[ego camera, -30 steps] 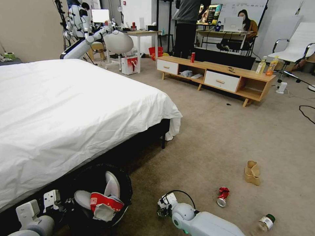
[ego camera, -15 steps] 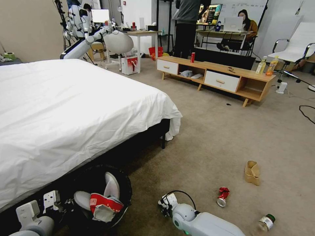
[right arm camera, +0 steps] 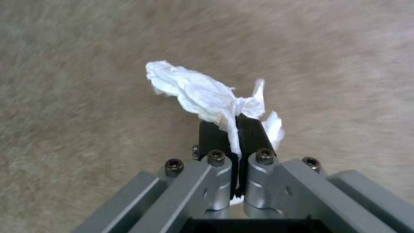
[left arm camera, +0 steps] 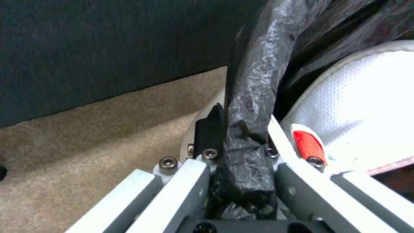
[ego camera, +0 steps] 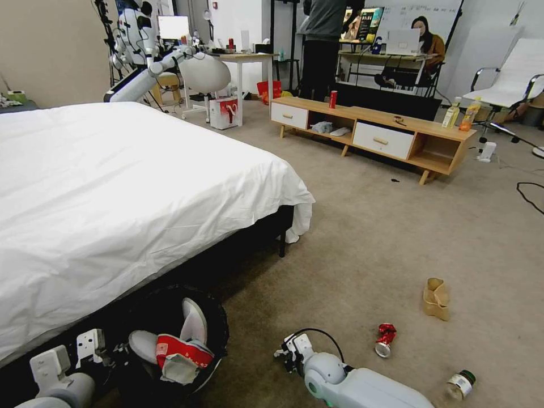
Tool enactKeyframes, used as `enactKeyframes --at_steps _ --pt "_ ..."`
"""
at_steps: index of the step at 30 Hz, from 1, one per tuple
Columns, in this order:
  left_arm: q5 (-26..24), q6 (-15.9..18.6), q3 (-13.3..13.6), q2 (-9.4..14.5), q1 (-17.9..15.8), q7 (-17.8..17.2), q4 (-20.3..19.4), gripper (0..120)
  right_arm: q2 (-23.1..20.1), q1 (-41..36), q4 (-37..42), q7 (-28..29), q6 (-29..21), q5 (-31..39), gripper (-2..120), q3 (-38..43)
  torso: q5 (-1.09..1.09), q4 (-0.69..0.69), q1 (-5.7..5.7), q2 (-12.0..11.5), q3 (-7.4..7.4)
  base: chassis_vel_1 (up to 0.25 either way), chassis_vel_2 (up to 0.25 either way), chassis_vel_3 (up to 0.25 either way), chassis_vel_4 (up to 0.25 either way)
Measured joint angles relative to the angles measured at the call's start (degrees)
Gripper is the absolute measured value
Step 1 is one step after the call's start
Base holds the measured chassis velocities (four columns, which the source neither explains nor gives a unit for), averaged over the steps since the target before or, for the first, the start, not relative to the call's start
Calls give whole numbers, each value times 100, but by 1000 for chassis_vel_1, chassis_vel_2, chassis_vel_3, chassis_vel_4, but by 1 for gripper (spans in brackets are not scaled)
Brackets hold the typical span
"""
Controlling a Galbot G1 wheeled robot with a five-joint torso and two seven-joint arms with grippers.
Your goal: Pick up the trash bin and place the garbage on the floor into it.
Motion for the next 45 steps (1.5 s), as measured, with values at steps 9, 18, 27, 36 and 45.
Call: enactKeyframes --at_steps 9,18,27,36,45 --pt "-237 0 111 65 -210 -89 -14 1 -964 148 2086 473 -119 373 0 682 -1 2 0 0 0 0 0 0 0" --pt "-450 0 152 180 -412 -179 60 1 -1343 373 3441 630 -165 587 0 1092 -1 0 0 0 0 0 0 0 0" --pt "-565 0 220 270 -480 -213 65 1 -1404 946 4722 637 -48 1280 0 1404 -2 -1 0 0 0 0 0 0 0" --pt "-618 1 250 306 -514 -229 9 1 -884 2339 5289 618 123 2546 0 733 -2 2 0 1 0 0 0 0 0" --pt "-626 1 254 312 -552 -233 -30 1 -387 2678 4997 1131 -324 3150 0 -125 -1 0 0 1 0 0 0 0 0"
